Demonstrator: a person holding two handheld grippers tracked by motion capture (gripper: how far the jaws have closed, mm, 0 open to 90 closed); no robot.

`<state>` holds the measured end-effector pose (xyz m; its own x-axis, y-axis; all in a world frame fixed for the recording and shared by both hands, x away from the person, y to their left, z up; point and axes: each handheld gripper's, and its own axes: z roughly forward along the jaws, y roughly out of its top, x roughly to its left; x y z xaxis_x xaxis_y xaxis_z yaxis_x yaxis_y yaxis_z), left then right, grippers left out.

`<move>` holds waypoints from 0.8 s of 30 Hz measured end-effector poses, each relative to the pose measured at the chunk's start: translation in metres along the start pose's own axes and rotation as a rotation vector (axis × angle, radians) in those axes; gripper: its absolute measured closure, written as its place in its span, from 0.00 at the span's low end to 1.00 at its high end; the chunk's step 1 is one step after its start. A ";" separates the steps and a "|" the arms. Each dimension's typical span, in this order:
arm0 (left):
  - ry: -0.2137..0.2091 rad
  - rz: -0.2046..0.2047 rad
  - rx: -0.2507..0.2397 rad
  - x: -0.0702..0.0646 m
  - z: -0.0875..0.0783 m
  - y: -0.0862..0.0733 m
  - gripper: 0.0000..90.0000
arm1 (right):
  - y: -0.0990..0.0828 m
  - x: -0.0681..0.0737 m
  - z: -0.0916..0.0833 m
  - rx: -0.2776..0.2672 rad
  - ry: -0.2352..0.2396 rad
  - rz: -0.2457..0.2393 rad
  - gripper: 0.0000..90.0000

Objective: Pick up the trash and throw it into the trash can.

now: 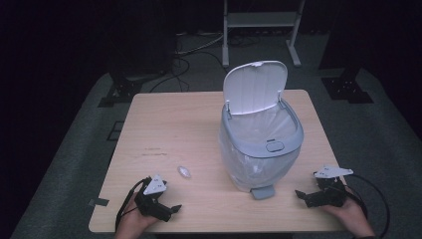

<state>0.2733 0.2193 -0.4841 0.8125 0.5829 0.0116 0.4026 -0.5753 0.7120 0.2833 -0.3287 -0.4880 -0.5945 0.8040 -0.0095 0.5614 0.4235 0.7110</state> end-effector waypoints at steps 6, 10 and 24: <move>0.004 -0.003 -0.001 0.000 0.000 0.000 0.00 | 0.000 0.000 0.001 0.000 0.013 0.010 0.00; 0.004 -0.010 -0.002 0.000 0.000 0.000 0.00 | 0.000 0.000 0.001 0.000 0.013 0.011 0.00; 0.029 -0.026 -0.032 0.008 -0.001 0.012 0.00 | 0.000 0.001 0.001 0.000 0.004 0.020 0.00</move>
<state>0.2838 0.2178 -0.4747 0.7895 0.6136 0.0128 0.4091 -0.5417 0.7343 0.2833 -0.3276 -0.4889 -0.5852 0.8108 0.0074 0.5733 0.4073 0.7109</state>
